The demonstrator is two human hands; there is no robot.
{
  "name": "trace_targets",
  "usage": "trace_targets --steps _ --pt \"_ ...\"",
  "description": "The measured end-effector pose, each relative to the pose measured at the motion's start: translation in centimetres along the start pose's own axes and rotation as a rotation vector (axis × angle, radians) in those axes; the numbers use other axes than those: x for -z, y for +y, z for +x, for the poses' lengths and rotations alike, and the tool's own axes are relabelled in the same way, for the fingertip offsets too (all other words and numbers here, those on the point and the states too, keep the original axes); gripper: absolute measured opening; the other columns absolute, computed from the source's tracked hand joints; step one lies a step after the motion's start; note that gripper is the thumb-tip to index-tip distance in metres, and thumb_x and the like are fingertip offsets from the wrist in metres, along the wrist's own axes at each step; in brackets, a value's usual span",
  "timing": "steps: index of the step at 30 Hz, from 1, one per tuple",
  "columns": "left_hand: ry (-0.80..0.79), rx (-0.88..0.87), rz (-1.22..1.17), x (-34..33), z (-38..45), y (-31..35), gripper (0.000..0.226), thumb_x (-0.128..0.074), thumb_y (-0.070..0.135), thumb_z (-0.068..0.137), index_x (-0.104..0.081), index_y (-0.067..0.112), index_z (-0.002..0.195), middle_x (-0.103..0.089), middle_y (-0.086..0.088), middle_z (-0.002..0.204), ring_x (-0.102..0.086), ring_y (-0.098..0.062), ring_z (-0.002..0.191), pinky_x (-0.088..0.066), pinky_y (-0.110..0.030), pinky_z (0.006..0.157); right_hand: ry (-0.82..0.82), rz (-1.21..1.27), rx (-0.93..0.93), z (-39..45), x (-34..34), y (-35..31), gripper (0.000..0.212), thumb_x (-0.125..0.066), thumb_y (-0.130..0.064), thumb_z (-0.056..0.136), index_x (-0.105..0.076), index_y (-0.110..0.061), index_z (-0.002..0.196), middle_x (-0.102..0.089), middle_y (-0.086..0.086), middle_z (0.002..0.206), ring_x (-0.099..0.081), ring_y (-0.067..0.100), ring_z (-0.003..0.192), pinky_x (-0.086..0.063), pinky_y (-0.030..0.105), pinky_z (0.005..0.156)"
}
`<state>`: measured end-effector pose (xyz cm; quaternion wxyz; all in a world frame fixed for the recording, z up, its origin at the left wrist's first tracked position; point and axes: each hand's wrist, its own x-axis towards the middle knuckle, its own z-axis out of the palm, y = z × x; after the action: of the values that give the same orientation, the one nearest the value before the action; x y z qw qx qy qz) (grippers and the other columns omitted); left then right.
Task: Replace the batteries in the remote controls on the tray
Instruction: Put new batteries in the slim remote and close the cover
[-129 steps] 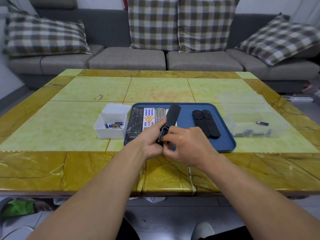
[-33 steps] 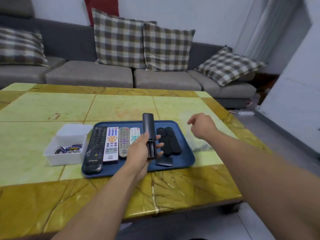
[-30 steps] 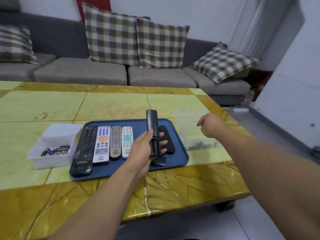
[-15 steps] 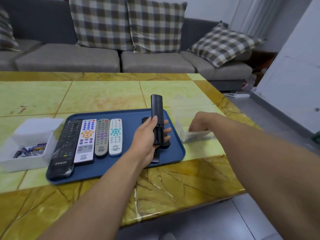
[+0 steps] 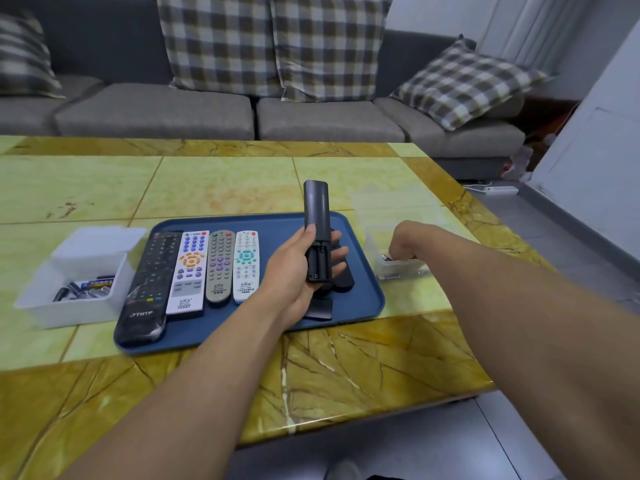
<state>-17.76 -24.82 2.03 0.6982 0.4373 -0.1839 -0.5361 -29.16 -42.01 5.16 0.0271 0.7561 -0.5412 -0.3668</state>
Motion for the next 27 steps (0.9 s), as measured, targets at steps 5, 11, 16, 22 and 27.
trace_targets --steps 5,11,16,22,27 --pt "-0.007 -0.012 0.009 0.9 -0.5 0.8 0.025 -0.043 0.029 0.108 -0.062 0.018 0.117 -0.076 -0.008 0.11 -0.074 -0.023 0.094 -0.059 -0.041 0.089 0.105 0.175 0.008 -0.3 -0.7 0.1 0.042 -0.035 -0.029 0.108 -0.037 -0.017 0.068 -0.037 0.002 0.074 -0.04 0.024 0.094 -0.033 0.026 0.08" --pt "0.04 -0.034 -0.008 2.0 -1.4 1.5 0.021 -0.043 0.029 0.108 -0.062 0.021 0.112 -0.075 -0.01 0.115 -0.073 -0.026 0.1 -0.059 -0.041 0.088 0.396 0.751 0.071 0.3 -1.9 2.5 0.021 -0.075 -0.011 0.083 -0.074 -0.009 0.104 -0.071 0.011 0.103 -0.062 0.026 0.08 -0.055 0.031 0.072" --pt "0.095 -0.055 -0.016 2.7 -2.5 2.0 0.018 -0.043 0.027 0.108 -0.06 0.022 0.104 -0.075 -0.011 0.111 -0.073 -0.027 0.097 -0.059 -0.042 0.087 0.444 1.799 0.306 -4.0 -1.3 2.6 0.029 -0.075 -0.007 0.086 -0.071 -0.007 0.114 -0.07 0.007 0.104 -0.064 0.015 0.081 -0.056 0.025 0.072" --pt "0.156 -0.038 -0.053 3.9 -4.1 2.3 0.018 -0.042 0.025 0.108 -0.056 0.015 0.115 -0.072 -0.014 0.11 -0.072 -0.028 0.091 -0.059 -0.04 0.083 -0.692 2.874 0.817 -10.7 -3.6 -3.0 0.021 -0.061 0.0 0.088 -0.065 -0.002 0.108 -0.065 0.006 0.096 -0.056 0.012 0.078 -0.043 0.023 0.068" --pt "0.203 -0.022 -0.11 5.6 -5.7 2.8 0.03 -0.041 0.025 0.109 -0.051 0.008 0.131 -0.071 -0.013 0.106 -0.073 -0.025 0.081 -0.063 -0.035 0.07 -0.748 2.879 0.688 -12.5 -4.3 -6.8 0.019 -0.05 -0.005 0.099 -0.062 -0.007 0.114 -0.06 0.007 0.092 -0.05 0.012 0.072 -0.034 0.024 0.062"
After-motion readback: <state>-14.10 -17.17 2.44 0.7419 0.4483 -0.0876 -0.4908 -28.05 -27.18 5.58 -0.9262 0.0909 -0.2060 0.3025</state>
